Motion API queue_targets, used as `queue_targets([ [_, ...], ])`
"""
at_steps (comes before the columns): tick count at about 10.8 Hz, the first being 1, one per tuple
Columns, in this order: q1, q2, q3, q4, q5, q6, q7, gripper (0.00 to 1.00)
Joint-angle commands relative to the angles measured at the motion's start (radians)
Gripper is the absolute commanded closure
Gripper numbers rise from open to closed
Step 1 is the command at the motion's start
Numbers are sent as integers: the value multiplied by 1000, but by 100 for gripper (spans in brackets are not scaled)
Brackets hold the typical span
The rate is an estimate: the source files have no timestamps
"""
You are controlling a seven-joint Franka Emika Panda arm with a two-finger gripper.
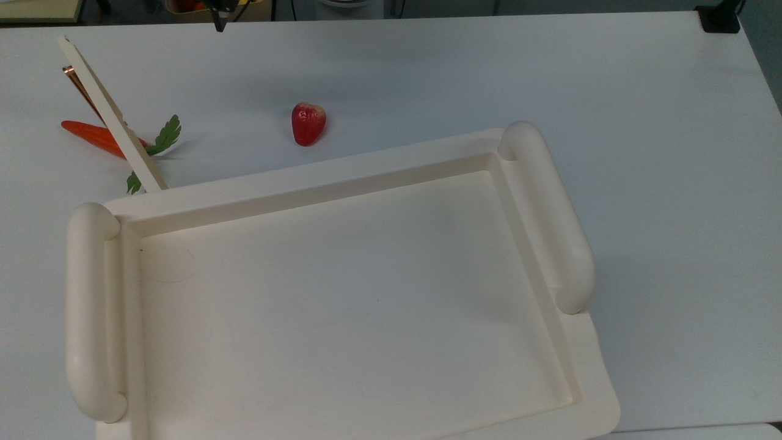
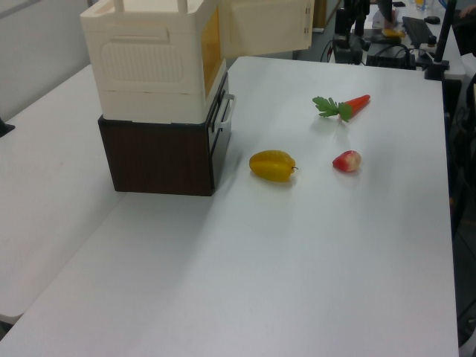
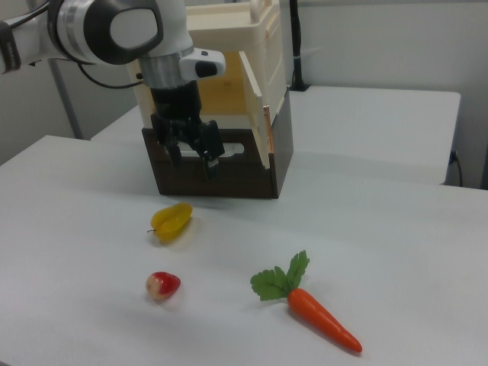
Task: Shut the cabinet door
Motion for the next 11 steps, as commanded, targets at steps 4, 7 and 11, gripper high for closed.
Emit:
queue_targets([
  [4, -18, -13, 3, -21, -11, 30, -12, 0],
  [7, -21, -16, 3, -21, -7, 28, -12, 0],
  [11, -30, -18, 0, -19, 27, 30, -16, 0],
])
